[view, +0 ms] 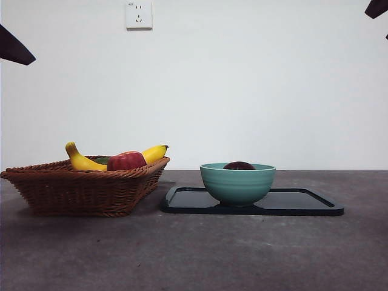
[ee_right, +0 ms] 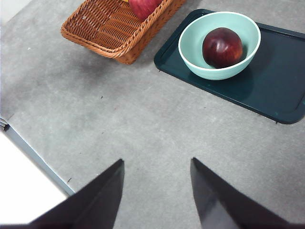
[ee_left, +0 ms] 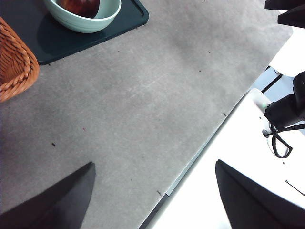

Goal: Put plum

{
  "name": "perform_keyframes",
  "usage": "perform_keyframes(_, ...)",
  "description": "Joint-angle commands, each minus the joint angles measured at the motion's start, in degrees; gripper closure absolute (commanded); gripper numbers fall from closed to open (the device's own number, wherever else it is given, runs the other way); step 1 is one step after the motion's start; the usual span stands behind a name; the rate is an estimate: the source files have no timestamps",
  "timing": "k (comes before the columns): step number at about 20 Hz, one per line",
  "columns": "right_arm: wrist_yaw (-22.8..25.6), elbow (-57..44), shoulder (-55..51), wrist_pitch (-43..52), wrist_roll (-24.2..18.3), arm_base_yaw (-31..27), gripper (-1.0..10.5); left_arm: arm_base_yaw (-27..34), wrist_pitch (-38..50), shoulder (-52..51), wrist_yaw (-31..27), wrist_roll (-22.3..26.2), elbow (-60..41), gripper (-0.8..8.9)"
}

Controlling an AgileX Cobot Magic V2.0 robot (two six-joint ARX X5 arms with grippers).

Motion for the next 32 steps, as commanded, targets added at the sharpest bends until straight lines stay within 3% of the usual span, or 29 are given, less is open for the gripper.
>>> perform_keyframes(1,-0.22,0.17,0.22,0.17,0.92,0.35,7.2,-0.26,0.68,0.28,0.28,-0.96,0.44,4.12)
perform_keyframes(6,-0.22,0.17,0.22,0.2,0.94,0.35,7.2,-0.87,5.33,1.95,0.17,-6.75,1.27,4.1)
perform_keyframes(9,-0.24,0.17,0.22,0.17,0.94,0.35,7.2,-2.47,6.97,6.54,-3.15,-7.67,4.98,4.1)
perform_keyframes(17,-0.22,0.17,0.22,0.13,0.94,0.35,7.2,-6.82,7.23,32.2,-13.22,-7.69,26.23,4.1)
perform_keyframes(24,-0.22,0.17,0.24,-0.26,0.94,0.35,7.2,-9.29,6.36,55.52,-16.68,-8.31,47.32,4.11)
perform_keyframes(32,-0.17,0.17,0.22,-0.63,0.94,0.35,7.2,-11.28,6.36,73.29,-20.13,-8.28,61.59,4.11)
